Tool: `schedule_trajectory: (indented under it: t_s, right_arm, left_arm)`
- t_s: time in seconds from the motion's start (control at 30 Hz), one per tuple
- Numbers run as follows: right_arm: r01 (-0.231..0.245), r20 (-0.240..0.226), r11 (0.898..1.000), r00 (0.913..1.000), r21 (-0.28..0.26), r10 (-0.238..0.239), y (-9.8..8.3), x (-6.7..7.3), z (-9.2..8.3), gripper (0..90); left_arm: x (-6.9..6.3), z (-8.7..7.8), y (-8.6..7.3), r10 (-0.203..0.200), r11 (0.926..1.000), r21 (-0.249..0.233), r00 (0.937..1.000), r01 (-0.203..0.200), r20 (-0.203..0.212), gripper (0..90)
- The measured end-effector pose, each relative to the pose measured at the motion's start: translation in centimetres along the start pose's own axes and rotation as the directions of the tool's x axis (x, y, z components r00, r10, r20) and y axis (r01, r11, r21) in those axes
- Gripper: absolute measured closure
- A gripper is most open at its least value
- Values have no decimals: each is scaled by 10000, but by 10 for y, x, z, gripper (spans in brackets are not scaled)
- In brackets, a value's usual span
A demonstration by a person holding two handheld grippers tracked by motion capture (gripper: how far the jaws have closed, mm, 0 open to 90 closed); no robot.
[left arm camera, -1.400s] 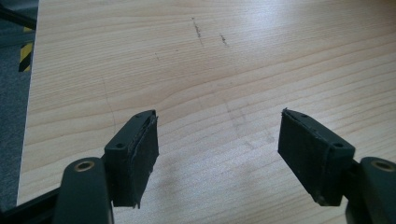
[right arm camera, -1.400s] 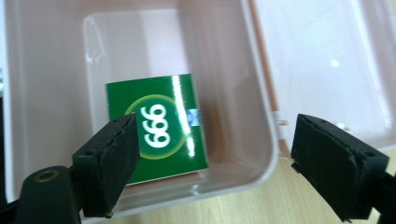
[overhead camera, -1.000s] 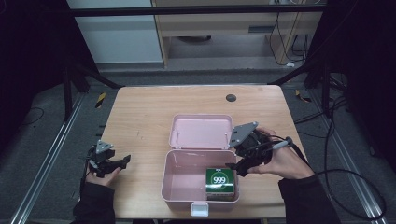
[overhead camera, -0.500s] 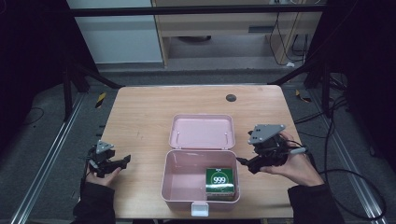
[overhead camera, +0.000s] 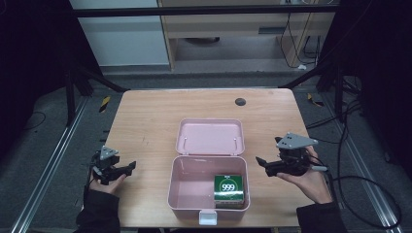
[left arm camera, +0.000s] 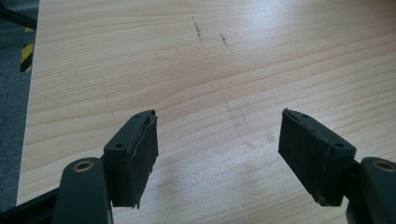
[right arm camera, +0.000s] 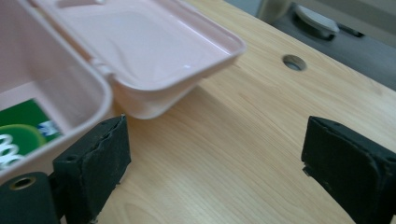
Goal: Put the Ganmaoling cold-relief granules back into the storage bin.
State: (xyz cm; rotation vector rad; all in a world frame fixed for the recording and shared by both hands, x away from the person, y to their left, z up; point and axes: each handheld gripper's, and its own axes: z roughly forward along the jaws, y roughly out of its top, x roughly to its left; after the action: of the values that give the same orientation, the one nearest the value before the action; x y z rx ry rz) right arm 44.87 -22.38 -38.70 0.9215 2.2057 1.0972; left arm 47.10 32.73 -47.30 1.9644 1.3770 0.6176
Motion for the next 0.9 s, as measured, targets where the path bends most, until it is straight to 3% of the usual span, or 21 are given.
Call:
schedule_trajectory:
  t_s: [0.1, 0.17, 0.27, 0.47, 0.77, 0.9]
  right_arm:
    - [-528, 556, 9986, 9970, -79, 532, -11, -9, 5, 69]
    - [-945, 1000, 9952, 9903, -237, 964, -19, -14, 7, 72]
    - [-1495, 1248, 9886, 9807, -174, 1505, -33, -23, 15, 69]
    - [-2160, 1741, 9763, 9620, 133, 2104, -58, -35, 28, 64]
    - [-2760, 2411, 9611, 9336, 122, 2651, -80, -47, 36, 54]
    - [-3090, 2545, 9500, 9230, 440, 2884, -88, -51, 39, 51]
  left_arm:
    - [0, 0, 0, 10, 10000, -24, 10000, -10, -4, 272]
    - [0, 0, 0, 8, 10000, -35, 10000, -8, -14, 271]
    - [1, 1, 0, 2, 10000, -42, 10000, -2, -13, 268]
    - [1, 2, -1, 18, 10000, -49, 10000, -18, -15, 260]
    - [4, 5, -4, -27, 10000, -89, 9999, 26, -159, 233]
    - [6, 5, -5, -99, 9999, -130, 9996, 95, -262, 224]
